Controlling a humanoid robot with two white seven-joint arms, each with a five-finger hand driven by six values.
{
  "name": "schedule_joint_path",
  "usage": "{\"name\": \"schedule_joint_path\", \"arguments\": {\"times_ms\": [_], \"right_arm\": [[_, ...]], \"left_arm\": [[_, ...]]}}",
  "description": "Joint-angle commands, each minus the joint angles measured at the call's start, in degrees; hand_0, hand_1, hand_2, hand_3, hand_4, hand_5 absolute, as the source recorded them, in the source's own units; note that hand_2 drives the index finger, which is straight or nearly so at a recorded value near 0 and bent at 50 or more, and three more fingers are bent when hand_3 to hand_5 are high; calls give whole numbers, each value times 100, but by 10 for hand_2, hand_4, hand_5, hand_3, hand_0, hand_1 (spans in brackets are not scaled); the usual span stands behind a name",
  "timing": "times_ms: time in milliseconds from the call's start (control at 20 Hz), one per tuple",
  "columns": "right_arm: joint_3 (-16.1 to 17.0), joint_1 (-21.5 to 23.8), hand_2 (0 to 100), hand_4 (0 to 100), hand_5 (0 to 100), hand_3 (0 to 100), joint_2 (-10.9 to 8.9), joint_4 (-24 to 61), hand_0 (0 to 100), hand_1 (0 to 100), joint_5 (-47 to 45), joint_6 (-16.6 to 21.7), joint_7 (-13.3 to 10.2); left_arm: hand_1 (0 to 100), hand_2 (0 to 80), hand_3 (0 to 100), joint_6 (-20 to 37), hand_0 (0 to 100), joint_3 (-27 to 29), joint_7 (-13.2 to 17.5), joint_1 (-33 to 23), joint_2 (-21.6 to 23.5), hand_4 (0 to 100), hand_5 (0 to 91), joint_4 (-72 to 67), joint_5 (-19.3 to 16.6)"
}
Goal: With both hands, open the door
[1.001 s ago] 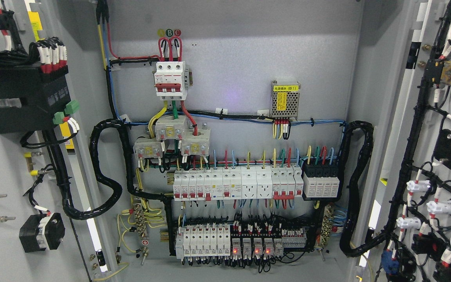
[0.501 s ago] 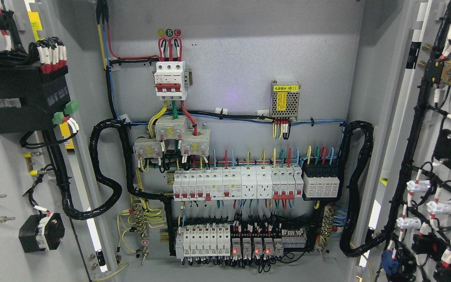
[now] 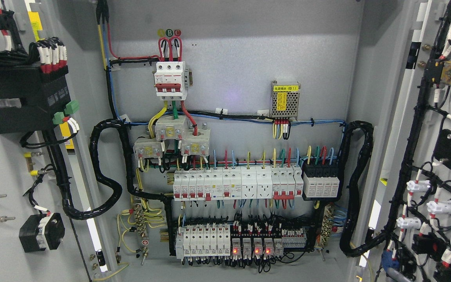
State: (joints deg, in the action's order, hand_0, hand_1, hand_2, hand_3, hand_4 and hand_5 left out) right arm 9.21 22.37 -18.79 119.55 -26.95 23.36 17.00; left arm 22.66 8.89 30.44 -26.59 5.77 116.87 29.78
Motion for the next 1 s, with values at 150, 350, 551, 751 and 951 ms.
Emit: {"name": "schedule_joint_path", "arguments": {"times_ms": [150, 350, 551, 751, 951], "right_arm": [[415, 135, 0, 0, 0, 0, -81, 15, 202, 123, -161, 46, 22], [424, 258, 0, 0, 0, 0, -54, 15, 201, 122, -179, 177, 31], [432, 329, 0, 0, 0, 0, -63, 15, 201, 122, -863, 195, 31], [704, 399, 0, 0, 0, 0, -98, 15, 201, 123, -943, 204, 49], [784, 469, 0, 0, 0, 0, -90, 15, 201, 122, -961, 195, 57]], "left_arm": [[0, 0, 0, -16, 0, 1017, 14, -22, 30, 0, 0, 222, 151], [0, 0, 0, -69, 0, 1325, 23, -40, 39, 0, 0, 187, 239], [0, 0, 0, -507, 0, 1624, 128, -22, 144, 0, 0, 47, 370], [0, 0, 0, -1000, 0, 1914, 217, 74, 591, 0, 0, -270, 923], [0, 0, 0, -1053, 0, 2195, 225, 136, 996, 0, 0, -455, 1223]]}}
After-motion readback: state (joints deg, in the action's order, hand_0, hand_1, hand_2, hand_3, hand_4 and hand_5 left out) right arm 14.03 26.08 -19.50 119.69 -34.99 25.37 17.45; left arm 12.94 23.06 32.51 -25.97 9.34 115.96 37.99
